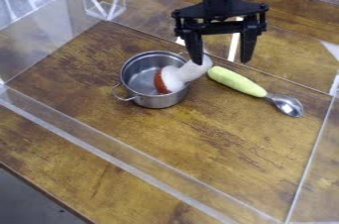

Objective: Put the mushroom in the silver pot

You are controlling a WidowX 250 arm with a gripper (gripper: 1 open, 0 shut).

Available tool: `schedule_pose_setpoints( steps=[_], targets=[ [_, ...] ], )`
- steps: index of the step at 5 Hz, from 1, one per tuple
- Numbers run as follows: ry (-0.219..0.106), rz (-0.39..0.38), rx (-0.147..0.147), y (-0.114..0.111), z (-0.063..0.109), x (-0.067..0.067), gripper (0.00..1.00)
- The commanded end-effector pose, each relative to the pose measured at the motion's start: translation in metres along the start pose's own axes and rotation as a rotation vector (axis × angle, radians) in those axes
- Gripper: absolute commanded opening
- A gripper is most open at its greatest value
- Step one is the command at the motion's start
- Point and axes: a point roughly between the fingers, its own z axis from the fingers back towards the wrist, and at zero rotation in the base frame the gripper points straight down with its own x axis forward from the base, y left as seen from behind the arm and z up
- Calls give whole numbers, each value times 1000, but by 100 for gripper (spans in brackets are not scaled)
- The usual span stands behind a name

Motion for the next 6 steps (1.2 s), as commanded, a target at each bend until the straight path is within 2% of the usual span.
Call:
schedule_pose_setpoints(
  steps=[1,3,4,5,6],
  targets=[
    [-43,-11,-31,-8,12,7,100],
    [-36,-53,-38,-24,33,-5,100],
    [-50,-70,-51,-15,43,-1,100],
    [-63,-53,-53,-2,49,3,100],
    [-62,-11,-52,9,41,9,100]
  ],
)
